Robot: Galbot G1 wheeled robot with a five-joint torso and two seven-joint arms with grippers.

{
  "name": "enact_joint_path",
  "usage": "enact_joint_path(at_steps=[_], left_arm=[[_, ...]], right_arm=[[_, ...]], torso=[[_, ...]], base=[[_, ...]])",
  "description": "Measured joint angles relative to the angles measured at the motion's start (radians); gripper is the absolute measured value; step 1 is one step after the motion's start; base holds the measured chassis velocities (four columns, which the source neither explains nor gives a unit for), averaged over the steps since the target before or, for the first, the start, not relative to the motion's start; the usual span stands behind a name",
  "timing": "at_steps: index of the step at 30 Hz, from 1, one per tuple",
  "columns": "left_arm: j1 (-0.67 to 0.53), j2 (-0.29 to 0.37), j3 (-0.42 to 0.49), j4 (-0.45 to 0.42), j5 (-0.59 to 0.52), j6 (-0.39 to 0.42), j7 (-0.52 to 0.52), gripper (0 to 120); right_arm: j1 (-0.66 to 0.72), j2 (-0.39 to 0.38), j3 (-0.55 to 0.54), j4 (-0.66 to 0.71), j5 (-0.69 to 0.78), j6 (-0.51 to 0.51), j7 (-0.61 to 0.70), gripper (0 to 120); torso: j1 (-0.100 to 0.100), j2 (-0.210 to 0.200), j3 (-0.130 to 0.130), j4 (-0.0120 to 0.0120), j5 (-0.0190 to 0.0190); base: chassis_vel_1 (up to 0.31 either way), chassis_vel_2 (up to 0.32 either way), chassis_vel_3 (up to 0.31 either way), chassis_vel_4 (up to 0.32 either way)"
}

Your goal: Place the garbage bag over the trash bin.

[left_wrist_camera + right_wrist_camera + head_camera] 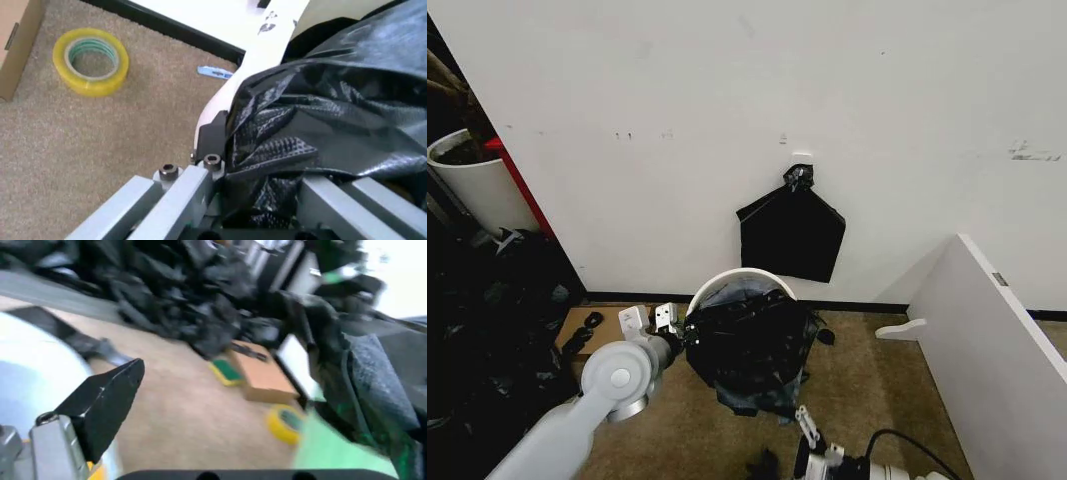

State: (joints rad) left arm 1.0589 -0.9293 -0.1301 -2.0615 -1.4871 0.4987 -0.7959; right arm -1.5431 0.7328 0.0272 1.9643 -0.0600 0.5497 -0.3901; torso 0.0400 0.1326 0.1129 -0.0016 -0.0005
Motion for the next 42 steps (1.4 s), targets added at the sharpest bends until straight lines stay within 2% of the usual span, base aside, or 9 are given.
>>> enact_joint_path(at_steps=[16, 20, 27, 32, 38, 41, 42], left_arm=[[-0.046, -0.006, 0.009, 0.053, 0.015, -0.019, -0.007, 1], [-0.044, -0.009, 0.014, 0.059, 0.023, -0.019, -0.008, 1], [-0.045, -0.011, 0.009, 0.078, 0.035, -0.026, -0.011, 1], [-0.055, -0.009, 0.003, 0.092, 0.036, -0.033, -0.015, 1], [-0.053, -0.004, 0.003, 0.087, 0.046, -0.035, -0.014, 1], [-0.036, 0.005, 0.012, 0.077, 0.116, -0.033, 0.027, 1], [-0.036, 0.005, 0.012, 0.077, 0.116, -0.033, 0.027, 1]], right_arm=[[0.034, 0.035, -0.029, 0.036, 0.215, 0.013, 0.012, 100], [0.049, 0.054, -0.043, 0.052, 0.177, 0.021, 0.091, 100], [0.063, 0.058, -0.037, 0.063, 0.034, -0.022, 0.325, 100], [0.059, 0.057, -0.036, 0.075, 0.011, -0.053, 0.403, 100], [0.056, 0.047, -0.037, 0.112, 0.05, -0.124, 0.44, 100], [0.057, 0.036, -0.041, 0.17, 0.137, -0.208, 0.464, 100], [0.057, 0.036, -0.041, 0.17, 0.137, -0.208, 0.464, 100]], torso=[[0.0, 0.0, 0.0, 0.0001, -0.0001], [0.0, 0.0, 0.0, 0.0001, 0.0001], [0.0, 0.0, 0.0, 0.0, -0.0001], [0.0, 0.0, 0.0, 0.0, 0.0], [0.0, 0.0, 0.0, 0.0, 0.0001], [0.0, 0.0, 0.0, -0.0001, 0.0], [0.0, 0.0, 0.0, -0.0001, 0.0]], base=[[0.0, 0.0, 0.0, 0.0], [0.0, 0.0, 0.0, 0.0], [0.0, 0.0, 0.0, 0.0], [0.0, 0.0, 0.0, 0.0], [0.0, 0.0, 0.0, 0.0], [0.0, 0.0, 0.0, 0.0], [0.0, 0.0, 0.0, 0.0]])
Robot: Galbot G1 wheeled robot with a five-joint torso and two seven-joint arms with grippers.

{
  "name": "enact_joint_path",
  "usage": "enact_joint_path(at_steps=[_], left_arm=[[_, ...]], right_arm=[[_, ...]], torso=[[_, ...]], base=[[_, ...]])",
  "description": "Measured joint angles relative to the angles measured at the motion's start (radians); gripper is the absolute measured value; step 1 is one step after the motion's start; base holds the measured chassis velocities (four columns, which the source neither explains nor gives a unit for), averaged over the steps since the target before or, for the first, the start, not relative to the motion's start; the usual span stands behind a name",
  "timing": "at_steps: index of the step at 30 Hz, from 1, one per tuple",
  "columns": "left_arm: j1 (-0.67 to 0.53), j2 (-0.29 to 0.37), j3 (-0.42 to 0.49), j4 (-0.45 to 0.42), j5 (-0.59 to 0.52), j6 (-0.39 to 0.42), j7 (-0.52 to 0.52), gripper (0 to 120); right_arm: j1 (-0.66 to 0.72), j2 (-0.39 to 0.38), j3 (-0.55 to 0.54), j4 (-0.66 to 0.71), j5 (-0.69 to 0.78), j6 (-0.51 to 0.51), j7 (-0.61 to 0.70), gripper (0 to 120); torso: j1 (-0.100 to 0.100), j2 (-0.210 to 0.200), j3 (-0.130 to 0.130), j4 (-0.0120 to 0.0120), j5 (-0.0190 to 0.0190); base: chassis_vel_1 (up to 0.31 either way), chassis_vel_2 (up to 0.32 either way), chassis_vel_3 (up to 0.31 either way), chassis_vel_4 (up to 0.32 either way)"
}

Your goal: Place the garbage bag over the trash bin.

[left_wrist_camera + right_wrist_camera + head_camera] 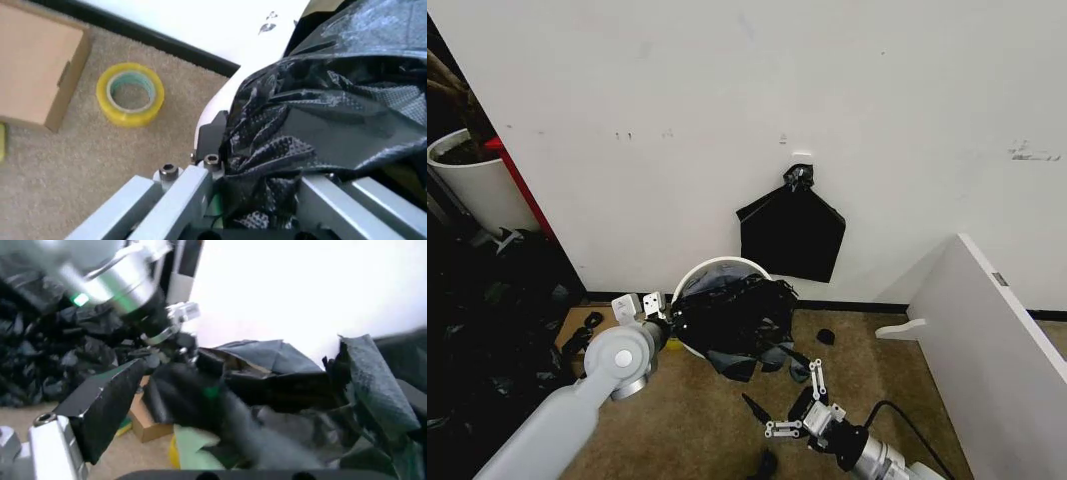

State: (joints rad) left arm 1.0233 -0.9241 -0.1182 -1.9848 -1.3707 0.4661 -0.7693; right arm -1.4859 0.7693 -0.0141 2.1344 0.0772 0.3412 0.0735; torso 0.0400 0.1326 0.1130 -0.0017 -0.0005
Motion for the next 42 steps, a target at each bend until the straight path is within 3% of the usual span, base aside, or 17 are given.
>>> enact_joint_path(at_steps=[4, 7, 14, 25, 33, 38, 40, 42], left_arm=[[0.036, 0.016, 0.018, -0.037, 0.099, 0.013, 0.073, 1], [0.063, 0.023, 0.03, -0.064, 0.248, 0.016, 0.16, 1], [0.097, 0.033, 0.054, -0.102, 0.423, 0.008, 0.268, 1], [0.08, 0.067, 0.101, -0.113, 0.549, -0.01, 0.36, 1], [0.08, 0.082, 0.129, -0.099, 0.659, -0.049, 0.416, 1], [0.075, 0.08, 0.13, -0.097, 0.671, -0.053, 0.422, 1], [0.075, 0.08, 0.13, -0.097, 0.671, -0.054, 0.422, 1], [0.075, 0.081, 0.13, -0.097, 0.675, -0.055, 0.425, 1]], right_arm=[[0.028, -0.008, 0.017, 0.077, 0.095, -0.098, 0.023, 100], [0.061, -0.022, 0.04, 0.135, 0.172, -0.183, 0.037, 100], [0.159, -0.051, 0.031, 0.112, 0.183, -0.281, 0.023, 100], [0.266, -0.044, -0.031, 0.04, 0.184, -0.386, -0.028, 99], [0.287, -0.028, -0.033, -0.001, 0.226, -0.409, -0.007, 74], [0.281, -0.027, -0.037, -0.013, 0.222, -0.419, -0.008, 52], [0.279, -0.028, -0.037, -0.014, 0.221, -0.42, -0.008, 51], [0.274, -0.029, -0.037, -0.022, 0.218, -0.42, -0.01, 41]], torso=[[0.0, 0.0, 0.0, 0.0002, 0.0], [0.0, 0.0, 0.0, -0.0001, -0.0001], [0.0, 0.0, 0.0, 0.0, 0.0], [0.0, 0.0, 0.0, 0.0002, 0.0002], [0.0, 0.0, 0.0, 0.0003, 0.0], [0.0, 0.0, 0.0, 0.0, 0.0], [0.0, 0.0, 0.0, 0.0, 0.0], [0.0, 0.0, 0.0, 0.0001, 0.0]], base=[[0.0, 0.0, 0.0, 0.0], [0.0, 0.0, 0.0, 0.0], [0.0, 0.0, 0.0, 0.0], [0.0, 0.0, 0.0, 0.0], [0.0, 0.0, 0.0, 0.0], [0.0, 0.0, 0.0, 0.0], [0.0, 0.0, 0.0, 0.0], [0.0, 0.0, 0.0, 0.0]])
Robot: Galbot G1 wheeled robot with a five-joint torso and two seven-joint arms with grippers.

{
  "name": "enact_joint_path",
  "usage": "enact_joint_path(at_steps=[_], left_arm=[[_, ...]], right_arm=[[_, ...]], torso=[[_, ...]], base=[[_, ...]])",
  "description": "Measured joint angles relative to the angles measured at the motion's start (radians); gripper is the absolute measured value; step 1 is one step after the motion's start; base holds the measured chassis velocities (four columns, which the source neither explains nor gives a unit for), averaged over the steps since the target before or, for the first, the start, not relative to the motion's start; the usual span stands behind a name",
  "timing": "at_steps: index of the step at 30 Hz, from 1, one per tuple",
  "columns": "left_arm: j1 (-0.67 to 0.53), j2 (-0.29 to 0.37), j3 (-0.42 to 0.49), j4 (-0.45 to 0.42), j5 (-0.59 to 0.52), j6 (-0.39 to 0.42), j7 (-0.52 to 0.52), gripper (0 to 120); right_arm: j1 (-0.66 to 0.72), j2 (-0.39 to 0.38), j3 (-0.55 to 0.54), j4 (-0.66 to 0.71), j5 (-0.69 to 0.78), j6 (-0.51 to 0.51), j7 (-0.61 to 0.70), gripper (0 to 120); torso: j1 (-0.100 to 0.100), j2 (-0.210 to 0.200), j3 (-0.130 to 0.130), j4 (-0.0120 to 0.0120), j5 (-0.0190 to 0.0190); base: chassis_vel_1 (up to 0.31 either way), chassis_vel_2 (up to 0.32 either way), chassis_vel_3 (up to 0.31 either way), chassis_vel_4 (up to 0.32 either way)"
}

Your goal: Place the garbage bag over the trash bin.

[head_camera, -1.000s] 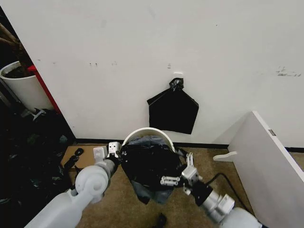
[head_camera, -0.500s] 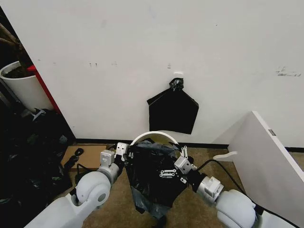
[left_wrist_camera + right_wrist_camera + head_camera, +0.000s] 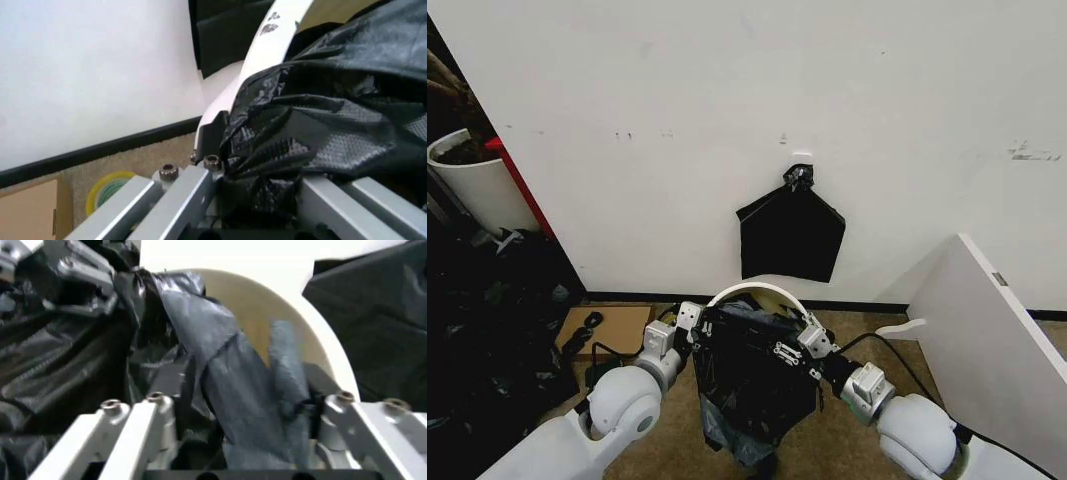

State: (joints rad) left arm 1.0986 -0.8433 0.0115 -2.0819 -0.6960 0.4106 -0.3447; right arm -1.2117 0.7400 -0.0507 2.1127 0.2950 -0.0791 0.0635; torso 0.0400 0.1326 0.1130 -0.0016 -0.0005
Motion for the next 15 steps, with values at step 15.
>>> enact_joint_path(at_steps=[15], left_arm=[[0.007, 0.002, 0.001, 0.008, 0.035, -0.009, 0.013, 1]], right_arm=[[0.0, 0.005, -0.003, -0.013, -0.022, 0.061, 0.0, 0]], torso=[[0.0, 0.0, 0.0, -0.0001, 0.0]], base=[[0.0, 0.0, 0.0, 0.0]])
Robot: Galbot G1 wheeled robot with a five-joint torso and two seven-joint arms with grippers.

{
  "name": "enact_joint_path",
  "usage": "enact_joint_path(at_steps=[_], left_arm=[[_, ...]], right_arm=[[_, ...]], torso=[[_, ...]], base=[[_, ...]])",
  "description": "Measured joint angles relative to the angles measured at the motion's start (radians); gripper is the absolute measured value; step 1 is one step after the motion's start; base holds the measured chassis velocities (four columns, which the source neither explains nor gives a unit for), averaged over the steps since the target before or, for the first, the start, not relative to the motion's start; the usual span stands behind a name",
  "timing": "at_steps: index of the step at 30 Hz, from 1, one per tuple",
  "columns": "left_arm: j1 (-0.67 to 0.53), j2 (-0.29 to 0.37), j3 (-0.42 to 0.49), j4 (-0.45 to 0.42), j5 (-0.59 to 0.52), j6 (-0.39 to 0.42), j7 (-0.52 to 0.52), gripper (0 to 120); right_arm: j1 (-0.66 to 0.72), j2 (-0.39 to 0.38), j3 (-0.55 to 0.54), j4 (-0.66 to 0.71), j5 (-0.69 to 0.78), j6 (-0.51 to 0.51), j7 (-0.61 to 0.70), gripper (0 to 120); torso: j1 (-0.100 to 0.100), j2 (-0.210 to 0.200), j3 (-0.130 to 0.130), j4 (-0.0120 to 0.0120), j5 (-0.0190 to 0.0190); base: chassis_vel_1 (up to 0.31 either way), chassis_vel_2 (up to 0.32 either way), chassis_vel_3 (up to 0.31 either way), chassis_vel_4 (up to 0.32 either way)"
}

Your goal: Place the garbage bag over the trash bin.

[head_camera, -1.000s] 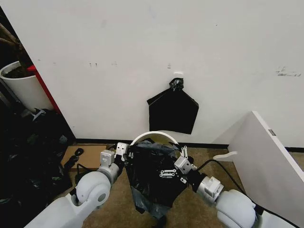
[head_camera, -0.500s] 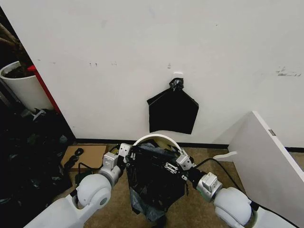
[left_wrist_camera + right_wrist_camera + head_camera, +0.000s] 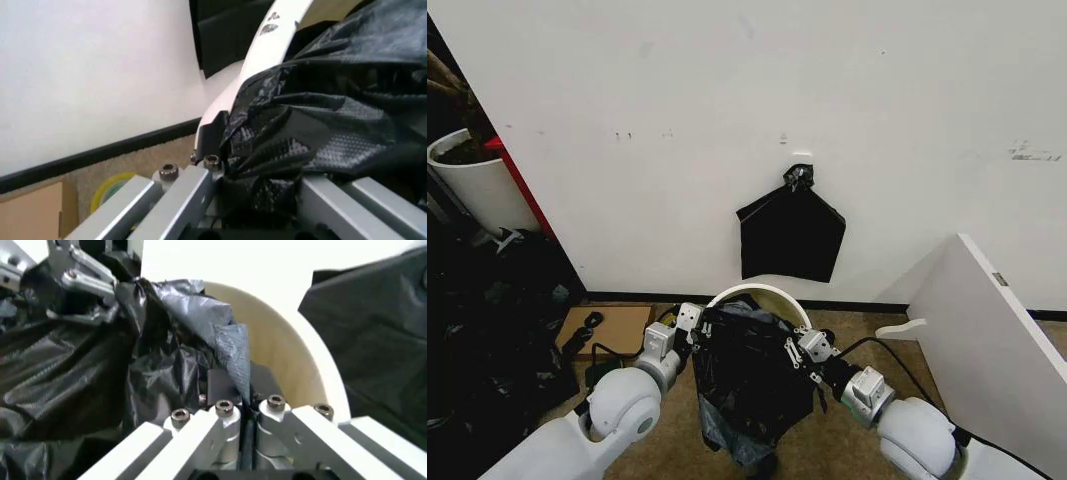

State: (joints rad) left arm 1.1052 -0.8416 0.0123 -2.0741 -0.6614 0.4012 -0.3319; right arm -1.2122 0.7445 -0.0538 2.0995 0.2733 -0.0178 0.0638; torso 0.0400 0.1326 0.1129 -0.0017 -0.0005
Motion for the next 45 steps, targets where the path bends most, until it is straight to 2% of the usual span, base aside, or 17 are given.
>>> enact_joint_path(at_steps=[7, 11, 25, 36, 40, 42, 45], left_arm=[[0.015, 0.014, 0.005, 0.006, 0.061, -0.012, 0.026, 1], [0.024, 0.022, 0.023, 0.021, 0.167, -0.045, 0.064, 1], [0.027, 0.076, 0.076, 0.031, 0.421, -0.152, 0.185, 1], [0.027, 0.095, 0.092, 0.036, 0.507, -0.219, 0.219, 1], [0.028, 0.088, 0.081, 0.039, 0.556, -0.257, 0.231, 1], [0.027, 0.087, 0.071, 0.046, 0.619, -0.299, 0.241, 1], [0.032, 0.088, 0.067, 0.045, 0.626, -0.315, 0.242, 1]], right_arm=[[0.01, 0.003, 0.017, 0.01, -0.026, 0.076, -0.003, 0], [0.018, -0.003, 0.02, 0.015, -0.041, 0.094, -0.008, 0], [0.028, -0.002, 0.029, -0.013, -0.021, 0.075, 0.003, 0], [0.052, -0.011, 0.042, -0.052, 0.014, 0.034, 0.03, 0], [0.051, -0.015, 0.045, -0.08, 0.009, 0.025, 0.038, 0], [0.052, -0.014, 0.045, -0.102, 0.003, 0.022, 0.039, 0], [0.052, -0.013, 0.049, -0.114, -0.005, 0.026, 0.039, 0]], torso=[[0.0, 0.0, 0.0, 0.0002, 0.0], [0.0, 0.0, 0.0, 0.0, 0.0], [0.0, 0.0, 0.0, 0.0001, 0.0001], [0.0, 0.0, 0.0, 0.0002, 0.0], [0.0, 0.0, 0.0, 0.0, 0.0], [0.0, 0.0, 0.0, 0.0001, 0.0001], [0.0, 0.0, 0.0, 0.0, 0.0002]], base=[[0.0, 0.0, 0.0, 0.0], [0.0, 0.0, 0.0, 0.0], [0.0, 0.0, 0.0, 0.0], [0.0, 0.0, 0.0, 0.0], [0.0, 0.0, 0.0, 0.0], [0.0, 0.0, 0.0, 0.0], [0.0, 0.0, 0.0, 0.0]])
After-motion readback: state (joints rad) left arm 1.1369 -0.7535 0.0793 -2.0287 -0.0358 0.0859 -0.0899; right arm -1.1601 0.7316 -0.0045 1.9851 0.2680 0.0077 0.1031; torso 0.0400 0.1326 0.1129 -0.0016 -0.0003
